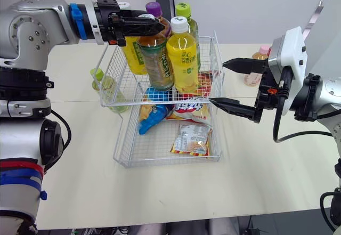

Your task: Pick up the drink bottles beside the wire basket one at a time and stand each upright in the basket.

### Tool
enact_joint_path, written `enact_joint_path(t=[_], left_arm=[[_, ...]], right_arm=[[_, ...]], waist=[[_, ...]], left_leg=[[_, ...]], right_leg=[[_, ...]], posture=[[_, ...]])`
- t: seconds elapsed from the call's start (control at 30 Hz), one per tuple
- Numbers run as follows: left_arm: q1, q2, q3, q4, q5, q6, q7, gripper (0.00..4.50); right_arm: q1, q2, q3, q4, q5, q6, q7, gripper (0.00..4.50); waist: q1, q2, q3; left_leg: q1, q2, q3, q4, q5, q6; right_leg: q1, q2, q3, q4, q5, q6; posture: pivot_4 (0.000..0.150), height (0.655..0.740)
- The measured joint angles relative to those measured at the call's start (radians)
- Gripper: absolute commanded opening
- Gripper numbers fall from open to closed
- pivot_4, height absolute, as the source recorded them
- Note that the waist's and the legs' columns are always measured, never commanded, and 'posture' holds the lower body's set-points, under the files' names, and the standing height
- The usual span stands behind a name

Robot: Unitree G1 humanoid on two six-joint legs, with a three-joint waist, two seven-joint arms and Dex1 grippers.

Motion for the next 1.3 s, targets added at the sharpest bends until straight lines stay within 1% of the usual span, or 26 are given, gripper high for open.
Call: enact_joint_path(t=[0.03,0.17,0.2,0.23,0.27,0.43,0.53,0.67,0.77,0.8,0.9,0.97,1.03,1.1,1.13,1.17,1.2,1.3], left_arm=[[0.000,-0.003,0.000,0.009,0.000,-0.006,-0.009,2.30],[-0.012,0.002,0.002,0.033,-0.001,-0.005,-0.051,3.53],[-0.022,0.010,0.003,0.045,0.000,-0.006,-0.059,3.79],[-0.030,0.022,0.006,0.052,0.002,-0.007,-0.064,4.17],[-0.034,0.039,0.009,0.055,0.004,-0.010,-0.071,4.44],[-0.035,0.129,0.070,0.036,-0.003,0.008,-0.098,4.48],[-0.013,0.200,0.134,-0.048,-0.031,0.037,-0.100,4.48],[0.063,0.314,0.224,-0.124,-0.045,0.063,-0.071,4.48],[0.122,0.368,0.280,-0.152,-0.045,0.070,-0.038,4.48],[0.175,0.400,0.320,-0.170,-0.042,0.065,-0.019,4.48],[0.313,0.439,0.421,-0.182,-0.030,0.051,0.034,4.48],[0.458,0.458,0.512,-0.200,-0.014,0.018,0.064,4.48],[0.597,0.460,0.586,-0.215,0.012,-0.025,0.086,4.48],[0.705,0.457,0.642,-0.225,0.024,-0.057,0.100,4.48],[0.784,0.450,0.703,-0.244,0.026,-0.069,0.102,4.48],[0.821,0.441,0.730,-0.247,0.028,-0.076,0.102,4.48],[0.897,0.432,0.776,-0.267,0.032,-0.098,0.100,4.48],[1.054,0.396,0.856,-0.299,0.037,-0.142,0.095,4.48]], right_arm=[[0.000,0.000,0.000,-0.004,0.001,0.000,-0.001,4.50],[0.007,-0.001,-0.001,-0.019,0.013,0.001,-0.012,4.50],[0.011,-0.001,-0.001,-0.023,0.015,0.001,-0.016,4.50],[0.013,-0.001,-0.001,-0.026,0.017,0.001,-0.017,4.50],[0.014,-0.002,-0.002,-0.029,0.017,0.001,-0.018,4.50],[0.019,-0.007,-0.002,-0.029,0.017,0.001,-0.017,4.50],[0.020,-0.013,-0.002,-0.026,0.017,-0.001,-0.008,4.50],[0.019,-0.017,0.000,-0.020,0.019,-0.003,0.012,4.50],[0.006,0.003,0.009,-0.019,0.020,-0.004,0.015,4.50],[-0.002,0.023,0.022,-0.022,0.019,-0.006,0.012,4.50],[-0.006,0.065,0.063,-0.030,0.016,-0.023,0.006,4.50],[-0.009,0.112,0.093,-0.035,0.009,-0.038,-0.001,4.50],[-0.007,0.134,0.123,-0.041,-0.014,-0.059,-0.004,4.50],[-0.003,0.144,0.144,-0.042,-0.045,-0.079,-0.006,4.50],[0.002,0.150,0.160,-0.044,-0.069,-0.095,-0.006,4.50],[0.012,0.152,0.163,-0.044,-0.081,-0.103,-0.006,4.50],[0.016,0.158,0.178,-0.044,-0.102,-0.113,-0.006,4.50],[0.033,0.177,0.204,-0.052,-0.134,-0.131,-0.011,4.50]], waist=[[0.000,0.000,0.000],[0.001,0.000,0.000],[0.000,0.000,0.000],[-0.001,0.000,0.000],[-0.003,0.000,0.000],[-0.007,0.000,0.000],[-0.006,0.000,0.000],[-0.009,0.000,0.000],[-0.009,0.000,0.000],[-0.011,0.001,0.000],[-0.013,0.001,-0.001],[-0.014,0.001,-0.001],[-0.014,0.001,-0.001],[-0.012,0.000,-0.001],[-0.011,0.000,-0.001],[-0.007,0.000,-0.001],[-0.004,0.000,-0.001],[0.004,0.000,-0.001]], left_leg=[[0.000,0.000,0.000,0.000,0.000,0.000],[0.000,0.000,0.000,0.000,0.000,0.000],[0.000,0.000,0.000,0.000,0.000,0.000],[0.000,0.000,0.000,0.000,0.000,0.000],[0.000,0.000,0.000,0.000,0.000,0.000],[0.000,0.001,0.000,0.000,0.000,0.000],[0.000,0.001,0.000,0.000,0.000,0.000],[0.001,0.001,0.000,0.000,0.000,0.000],[0.001,0.001,0.000,0.000,0.000,0.000],[0.001,0.001,0.000,0.000,0.000,0.000],[0.001,0.002,-0.001,-0.001,0.000,0.000],[0.002,0.002,-0.001,-0.001,0.000,0.000],[0.002,0.002,0.000,-0.001,0.000,0.000],[0.001,0.002,-0.001,-0.001,0.000,0.000],[0.001,0.002,0.000,-0.001,0.000,0.000],[0.001,0.002,-0.001,-0.001,0.000,0.000],[0.001,0.002,0.000,-0.001,0.000,0.000],[0.002,0.003,0.000,-0.001,0.000,0.000]], right_leg=[[0.000,0.000,0.000,0.000,0.000,0.000],[0.000,0.000,0.000,0.000,0.000,0.000],[0.000,0.000,0.000,0.000,0.000,0.000],[0.000,0.000,0.000,0.000,0.000,0.000],[0.000,0.000,0.000,0.000,0.000,0.000],[0.000,0.000,0.000,0.000,0.000,0.000],[0.000,0.000,0.000,0.000,0.000,0.000],[0.000,0.000,0.000,0.000,0.000,0.000],[0.001,0.000,0.000,0.000,0.000,0.000],[0.001,0.000,0.000,0.000,0.000,0.000],[0.001,0.001,-0.001,0.001,0.000,0.000],[0.000,0.001,0.000,0.001,0.000,0.000],[0.000,0.001,0.000,0.000,0.000,0.000],[0.000,0.000,-0.001,0.000,0.000,0.000],[0.000,0.000,0.000,0.000,0.000,0.000],[0.000,0.000,0.000,0.000,0.000,0.000],[0.000,0.000,0.000,-0.001,0.000,0.000],[0.001,-0.002,0.000,-0.001,0.001,-0.001]], posture=[[0.150,0.7400],[0.150,0.7400],[0.150,0.7400],[0.150,0.7400],[0.150,0.7400],[0.150,0.7400],[0.150,0.7400],[0.150,0.7400],[0.150,0.7400],[0.150,0.7400],[0.150,0.7400],[0.150,0.7400],[0.150,0.7400],[0.150,0.7400],[0.150,0.7400],[0.150,0.7400],[0.150,0.7400],[0.150,0.7400]])
